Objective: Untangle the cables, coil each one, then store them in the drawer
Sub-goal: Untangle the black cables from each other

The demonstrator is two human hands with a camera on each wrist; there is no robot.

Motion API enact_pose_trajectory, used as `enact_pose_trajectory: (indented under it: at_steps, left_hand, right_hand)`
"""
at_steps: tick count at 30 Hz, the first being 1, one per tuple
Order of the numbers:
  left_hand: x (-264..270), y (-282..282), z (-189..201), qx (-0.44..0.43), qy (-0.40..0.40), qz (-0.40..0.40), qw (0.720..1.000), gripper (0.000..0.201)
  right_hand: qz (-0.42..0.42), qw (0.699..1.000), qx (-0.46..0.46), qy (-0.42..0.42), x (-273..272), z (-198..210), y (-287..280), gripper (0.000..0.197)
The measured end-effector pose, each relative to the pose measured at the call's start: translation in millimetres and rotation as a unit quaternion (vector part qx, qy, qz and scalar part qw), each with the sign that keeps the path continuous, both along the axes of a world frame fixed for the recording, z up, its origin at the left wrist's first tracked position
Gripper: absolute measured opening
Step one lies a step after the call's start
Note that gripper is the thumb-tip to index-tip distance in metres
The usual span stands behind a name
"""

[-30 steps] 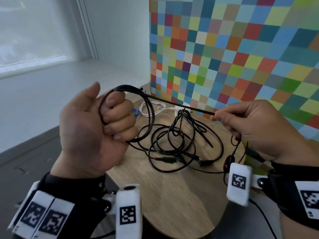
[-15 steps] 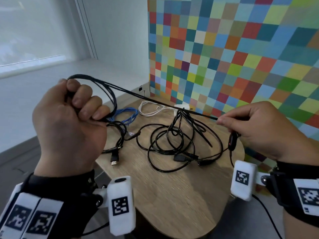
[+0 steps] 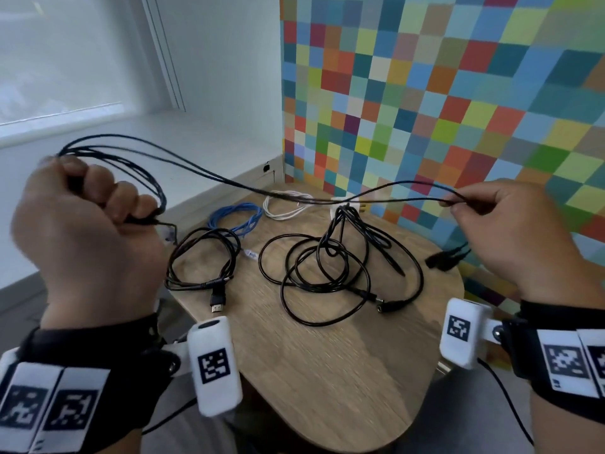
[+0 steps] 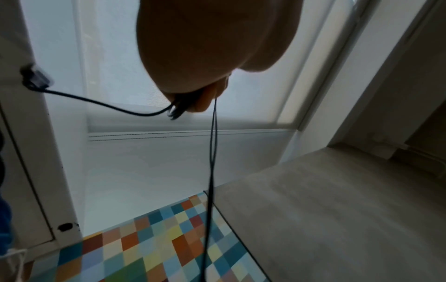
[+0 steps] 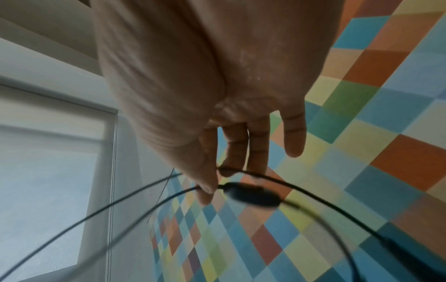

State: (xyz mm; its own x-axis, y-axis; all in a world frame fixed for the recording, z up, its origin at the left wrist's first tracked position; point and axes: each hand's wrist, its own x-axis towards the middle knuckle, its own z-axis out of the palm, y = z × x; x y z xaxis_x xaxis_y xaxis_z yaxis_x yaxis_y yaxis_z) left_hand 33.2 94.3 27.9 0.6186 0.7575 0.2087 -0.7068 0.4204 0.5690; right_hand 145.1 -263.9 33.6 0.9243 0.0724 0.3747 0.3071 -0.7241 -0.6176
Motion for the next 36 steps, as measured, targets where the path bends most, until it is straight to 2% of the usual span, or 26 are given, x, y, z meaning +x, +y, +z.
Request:
enact_pose_trajectory:
  at_steps: [3,5,6,10,14,15,16,19,20,23,26,32,36]
  left_hand:
    - [1,-24,12,0.059,0.104,0.002,0.993,0.034]
    - [2,-42,16,0.091,0.125,-0.024,0.988,0.034]
    - [2,-51,18,0.106,0.136,-0.04,0.984,0.034]
    - [-3,-82,25,0.173,0.156,-0.131,0.964,0.036]
    - [-13,-95,27,0.227,0.137,-0.243,0.933,0.037]
    - [-16,-96,28,0.23,0.13,-0.265,0.927,0.036]
    - [-18,-95,30,0.229,0.124,-0.28,0.924,0.035]
    - [-20,-89,35,0.197,0.136,-0.273,0.932,0.038]
    - [-20,-86,37,0.183,0.145,-0.264,0.936,0.039]
    - [-20,-74,38,0.143,0.145,-0.248,0.947,0.039]
    - [-19,-61,36,0.116,0.123,-0.24,0.956,0.036]
    - [-17,-49,32,0.052,0.078,-0.225,0.97,0.033]
    - [-16,-53,30,0.044,0.075,-0.206,0.975,0.033]
  right_hand:
    - [0.029,0.998,-0.04,0.042,-6,5,6,0.022]
    - [0.069,0.992,-0.069,0.076,-13,8,14,0.054]
    - [0.091,0.991,-0.061,0.074,-18,9,21,0.065]
    - [0.187,0.98,0.053,0.045,-43,16,53,0.079]
    - [0.319,0.931,0.144,0.103,-65,6,91,0.1]
    - [0.331,0.926,0.145,0.109,-67,1,98,0.096]
    - [0.333,0.926,0.141,0.111,-68,-4,102,0.084]
    - [0.298,0.939,0.139,0.104,-65,-3,100,0.026]
    - [0.292,0.938,0.154,0.103,-63,0,96,0.018]
    - [0.299,0.926,0.205,0.11,-57,11,81,0.015]
    - [0.299,0.917,0.228,0.13,-50,16,63,0.022]
    - [0.231,0.936,0.224,0.139,-31,14,35,0.022]
    - [0.179,0.963,0.178,0.098,-25,10,27,0.022]
